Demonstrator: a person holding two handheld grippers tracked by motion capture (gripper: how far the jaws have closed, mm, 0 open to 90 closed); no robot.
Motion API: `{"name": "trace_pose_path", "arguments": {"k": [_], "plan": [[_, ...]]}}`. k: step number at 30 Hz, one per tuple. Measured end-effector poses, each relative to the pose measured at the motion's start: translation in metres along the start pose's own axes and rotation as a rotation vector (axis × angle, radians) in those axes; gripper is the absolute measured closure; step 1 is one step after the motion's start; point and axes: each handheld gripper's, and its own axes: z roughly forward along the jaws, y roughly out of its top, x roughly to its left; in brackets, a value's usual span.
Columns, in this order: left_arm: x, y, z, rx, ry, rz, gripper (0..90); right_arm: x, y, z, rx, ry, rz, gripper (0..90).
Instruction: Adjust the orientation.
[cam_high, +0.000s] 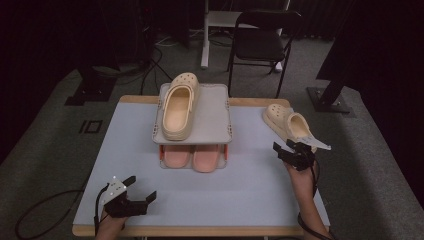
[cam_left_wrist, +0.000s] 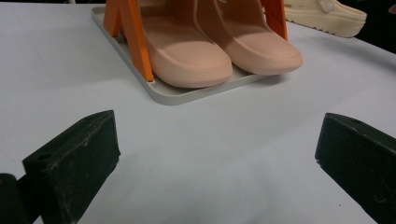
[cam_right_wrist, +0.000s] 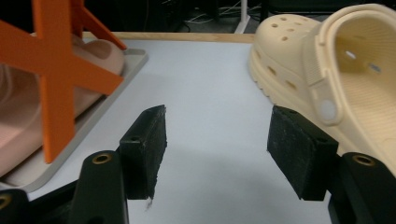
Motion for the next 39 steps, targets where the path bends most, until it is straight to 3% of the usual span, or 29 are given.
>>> {"name": "trace_pose_path", "arguments": {"k": [16, 24, 29, 39], "plan": [[-0.001, -0.003, -0.002, -0.002, -0.004, -0.012, 0.0, -0.031, 0.022, 0.011, -0.021, -0.055, 0.019, 34.3], [0.000, -0.005, -0.004, -0.003, -0.003, -0.021, 0.0, -0.044, 0.027, 0.022, -0.002, -0.079, 0.034, 36.1], [-0.001, -0.006, -0.006, -0.006, -0.007, -0.026, 0.0, -0.051, 0.031, 0.034, 0.037, -0.095, 0.007, 37.0], [-0.002, -0.006, -0.009, -0.010, -0.006, -0.029, 0.0, -0.060, 0.038, 0.054, 0.062, -0.119, 0.029, 37.6]]}}
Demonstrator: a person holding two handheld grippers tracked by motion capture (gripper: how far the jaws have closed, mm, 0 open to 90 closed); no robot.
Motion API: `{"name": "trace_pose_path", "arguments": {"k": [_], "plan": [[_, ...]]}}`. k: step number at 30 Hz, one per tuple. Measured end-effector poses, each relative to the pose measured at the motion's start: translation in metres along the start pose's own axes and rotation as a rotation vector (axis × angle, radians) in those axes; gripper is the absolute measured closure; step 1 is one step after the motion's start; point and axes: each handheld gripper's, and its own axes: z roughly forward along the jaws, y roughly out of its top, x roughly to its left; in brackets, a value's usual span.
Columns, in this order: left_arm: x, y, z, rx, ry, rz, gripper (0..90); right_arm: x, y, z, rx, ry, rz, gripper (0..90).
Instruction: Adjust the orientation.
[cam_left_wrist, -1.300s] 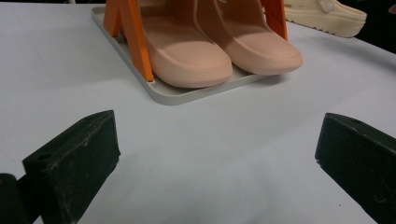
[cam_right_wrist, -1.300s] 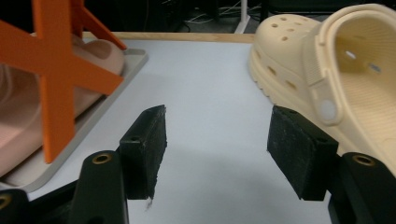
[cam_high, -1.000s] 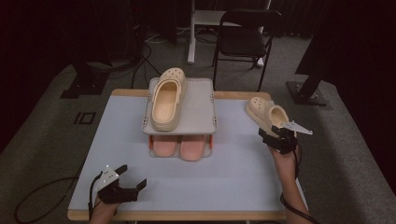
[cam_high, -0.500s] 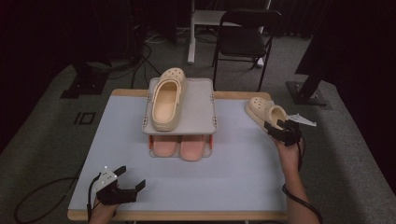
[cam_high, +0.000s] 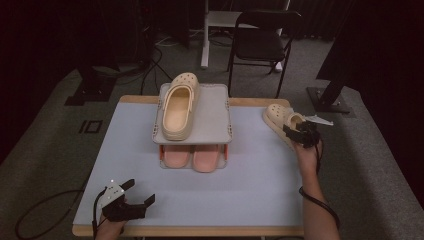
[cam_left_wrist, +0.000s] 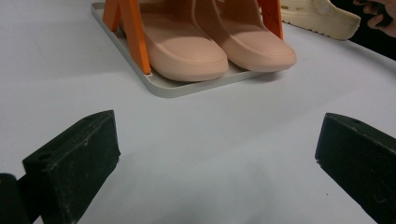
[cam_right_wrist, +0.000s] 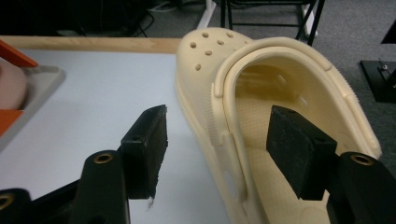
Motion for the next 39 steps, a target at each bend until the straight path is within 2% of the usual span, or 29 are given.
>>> {"name": "trace_pose_path", "arguments": {"k": [8, 14, 17, 19, 21, 27, 30, 33, 39], "plan": [[0.003, 0.000, -0.003, -0.011, 0.003, -0.007, 0.0, 0.000, 0.001, 0.014, 0.027, 0.003, 0.002, 40.7], [0.002, -0.001, -0.004, -0.009, 0.004, -0.009, 0.0, 0.003, -0.002, 0.024, 0.073, -0.037, -0.011, 47.2], [0.003, -0.001, -0.005, -0.010, 0.006, -0.008, 0.0, 0.003, -0.004, 0.028, 0.102, -0.056, -0.021, 58.5], [0.003, -0.001, -0.005, -0.012, 0.003, -0.011, 0.0, 0.002, -0.003, 0.028, 0.102, -0.069, -0.030, 66.8], [0.003, -0.001, -0.004, -0.010, 0.001, -0.009, 0.0, -0.001, -0.002, 0.027, 0.107, -0.051, 0.001, 68.3], [0.002, -0.002, -0.002, -0.005, -0.006, -0.010, 0.0, 0.001, 0.001, 0.026, 0.118, -0.024, -0.062, 76.2], [0.002, -0.001, -0.003, -0.005, -0.007, -0.007, 0.0, 0.005, 0.003, 0.022, 0.098, 0.003, -0.064, 77.2], [0.002, -0.001, -0.003, -0.006, -0.006, -0.003, 0.0, 0.009, 0.003, 0.018, 0.095, 0.014, -0.086, 77.4], [0.002, -0.001, -0.002, 0.000, -0.006, -0.003, 0.0, 0.026, 0.003, 0.002, 0.064, 0.067, -0.134, 77.4]]}}
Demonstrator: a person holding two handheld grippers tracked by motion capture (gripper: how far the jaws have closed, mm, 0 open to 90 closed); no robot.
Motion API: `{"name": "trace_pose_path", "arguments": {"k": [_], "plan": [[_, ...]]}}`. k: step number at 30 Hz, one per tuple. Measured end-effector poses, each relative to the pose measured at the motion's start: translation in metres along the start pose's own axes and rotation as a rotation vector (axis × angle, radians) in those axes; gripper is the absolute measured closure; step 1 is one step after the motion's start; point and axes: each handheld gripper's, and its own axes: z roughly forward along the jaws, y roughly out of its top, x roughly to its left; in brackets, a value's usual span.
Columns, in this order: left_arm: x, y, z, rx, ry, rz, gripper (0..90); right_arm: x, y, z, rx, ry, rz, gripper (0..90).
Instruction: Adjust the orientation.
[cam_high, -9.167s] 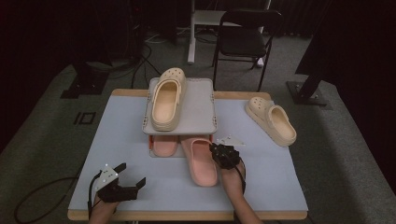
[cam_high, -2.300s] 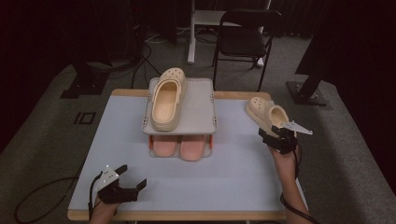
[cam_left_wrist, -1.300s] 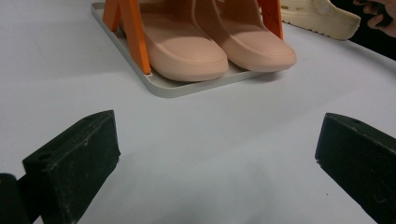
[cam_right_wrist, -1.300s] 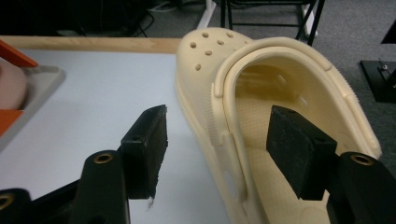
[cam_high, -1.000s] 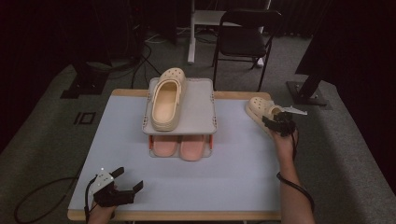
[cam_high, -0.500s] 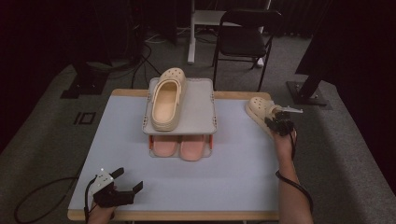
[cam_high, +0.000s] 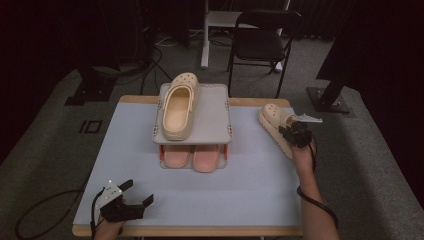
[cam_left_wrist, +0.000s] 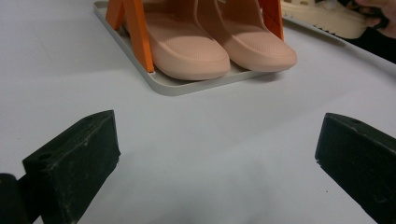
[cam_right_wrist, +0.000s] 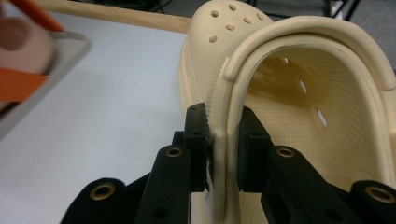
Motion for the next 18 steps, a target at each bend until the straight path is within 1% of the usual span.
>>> {"name": "trace_pose_path", "arguments": {"k": [1, 3, 5, 6, 9, 15, 16, 18], "plan": [[0.000, 0.000, 0.000, 0.000, 0.000, 0.002, 0.0, 0.004, 0.001, -0.003, -0.003, 0.007, -0.004, 77.5], [-0.001, 0.001, 0.000, -0.004, -0.002, 0.003, 0.0, 0.012, 0.002, -0.008, -0.012, 0.021, -0.029, 77.4], [-0.002, 0.002, 0.001, -0.002, -0.003, 0.011, 0.0, 0.019, 0.003, -0.013, -0.010, 0.034, -0.033, 77.4], [-0.002, 0.002, 0.001, -0.002, -0.005, 0.012, 0.0, 0.023, 0.003, -0.016, -0.012, 0.032, -0.047, 77.4], [-0.003, 0.002, 0.001, -0.004, -0.005, 0.011, 0.0, 0.033, 0.002, -0.022, -0.015, 0.047, -0.070, 77.5], [-0.003, 0.003, 0.000, -0.010, -0.007, 0.016, 0.0, 0.047, -0.006, -0.036, -0.024, 0.072, -0.069, 77.5], [-0.003, 0.003, 0.000, -0.011, -0.007, 0.016, 0.0, 0.049, -0.008, -0.038, -0.025, 0.067, -0.072, 77.5], [-0.003, 0.003, 0.000, -0.010, -0.007, 0.018, 0.0, 0.053, -0.011, -0.041, -0.021, 0.072, -0.083, 77.5]]}}
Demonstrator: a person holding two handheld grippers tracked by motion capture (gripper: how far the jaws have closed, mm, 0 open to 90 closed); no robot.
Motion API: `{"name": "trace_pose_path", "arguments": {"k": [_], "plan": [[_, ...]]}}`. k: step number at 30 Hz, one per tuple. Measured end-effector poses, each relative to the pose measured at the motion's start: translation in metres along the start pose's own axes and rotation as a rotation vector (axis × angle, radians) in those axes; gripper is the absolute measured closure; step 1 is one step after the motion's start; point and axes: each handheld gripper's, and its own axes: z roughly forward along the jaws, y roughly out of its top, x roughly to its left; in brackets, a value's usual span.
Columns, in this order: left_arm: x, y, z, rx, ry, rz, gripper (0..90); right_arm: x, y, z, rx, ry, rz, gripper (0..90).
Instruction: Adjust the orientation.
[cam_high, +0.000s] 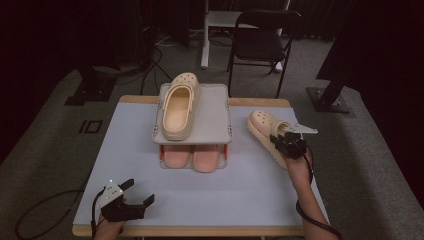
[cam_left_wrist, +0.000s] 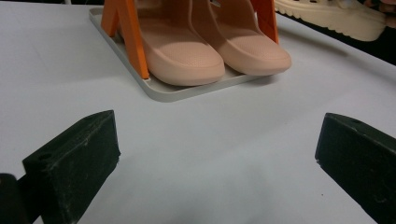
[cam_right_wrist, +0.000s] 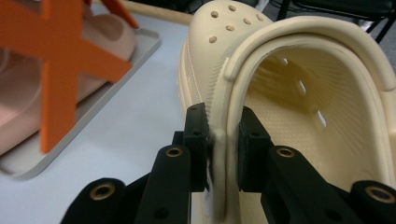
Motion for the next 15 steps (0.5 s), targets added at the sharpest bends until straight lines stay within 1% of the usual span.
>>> {"name": "trace_pose_path", "arguments": {"k": [2, 4, 8, 15], "plan": [[0.000, 0.000, 0.000, 0.004, 0.000, 0.005, 0.0, 0.004, -0.002, -0.003, 0.003, 0.001, -0.009, 77.5], [-0.001, 0.000, 0.000, 0.004, -0.003, 0.011, 0.0, 0.008, -0.005, -0.006, 0.000, 0.006, -0.004, 77.4], [-0.003, 0.001, 0.001, 0.004, -0.007, 0.018, 0.0, 0.014, -0.012, -0.011, 0.004, 0.003, -0.012, 77.5], [-0.005, 0.001, 0.003, 0.004, -0.018, 0.025, 0.0, 0.022, -0.026, -0.017, 0.013, 0.003, -0.020, 77.4]]}}
